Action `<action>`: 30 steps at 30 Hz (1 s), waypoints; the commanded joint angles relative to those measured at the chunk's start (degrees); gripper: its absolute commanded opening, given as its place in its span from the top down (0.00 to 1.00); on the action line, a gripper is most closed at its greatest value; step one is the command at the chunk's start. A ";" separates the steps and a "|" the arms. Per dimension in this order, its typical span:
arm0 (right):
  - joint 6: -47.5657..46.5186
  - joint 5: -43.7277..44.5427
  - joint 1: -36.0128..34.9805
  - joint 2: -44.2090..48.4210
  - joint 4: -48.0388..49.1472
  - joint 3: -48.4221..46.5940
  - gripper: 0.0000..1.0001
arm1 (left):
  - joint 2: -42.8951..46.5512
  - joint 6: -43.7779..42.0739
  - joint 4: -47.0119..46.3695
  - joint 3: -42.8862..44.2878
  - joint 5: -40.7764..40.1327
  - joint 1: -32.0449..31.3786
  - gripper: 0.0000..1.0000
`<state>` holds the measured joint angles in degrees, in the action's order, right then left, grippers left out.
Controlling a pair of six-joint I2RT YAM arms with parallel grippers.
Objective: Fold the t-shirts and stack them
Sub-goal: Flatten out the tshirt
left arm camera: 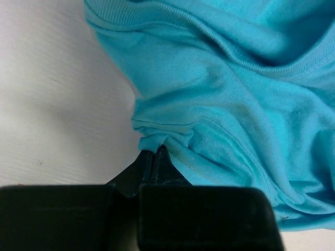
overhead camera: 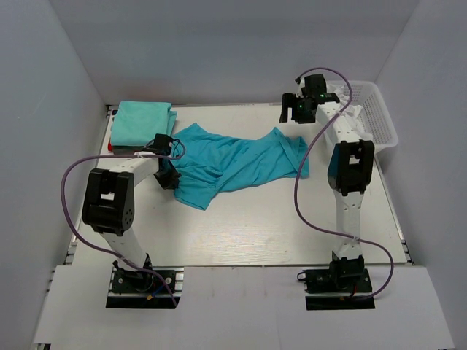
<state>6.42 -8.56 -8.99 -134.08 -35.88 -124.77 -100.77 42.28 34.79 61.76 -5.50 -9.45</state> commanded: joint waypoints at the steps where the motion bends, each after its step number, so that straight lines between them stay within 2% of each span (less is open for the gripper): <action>1: -2.90 2.67 0.12 5.57 4.59 0.67 0.10 | -2.32 -0.71 1.34 0.82 -2.15 0.05 1.00; 4: -3.34 4.42 -0.06 8.47 2.67 3.65 0.10 | -2.32 -0.71 1.34 0.82 -1.53 0.05 1.00; 7: -4.13 3.11 -0.76 10.85 1.69 10.93 0.10 | -2.32 -0.71 1.34 0.82 -1.53 0.05 1.00; 11: -8.34 4.07 -2.86 11.12 0.64 15.69 0.10 | -1.10 -0.71 0.81 -0.23 -1.53 0.05 1.00; 16: -11.42 8.20 -6.38 9.02 -0.77 15.52 0.10 | -0.57 -0.71 0.81 -0.76 -1.53 0.05 1.00; 21: -9.59 18.65 -9.02 5.68 -1.30 12.01 0.10 | -0.04 -0.71 0.81 -1.29 -1.53 0.05 1.00; 25: -9.14 20.59 -9.46 2.51 -3.23 9.02 0.10 | -0.04 -0.71 1.33 -1.29 -1.53 0.05 1.00; 30: -7.39 24.53 -9.82 1.54 -3.23 9.98 0.10 | -0.04 -0.71 1.34 -1.29 -2.06 0.05 1.00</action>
<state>-2.52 10.92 -18.92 -132.99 -38.52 -113.47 -101.16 42.02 35.20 62.26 -5.45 -9.45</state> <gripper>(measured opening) 0.904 0.033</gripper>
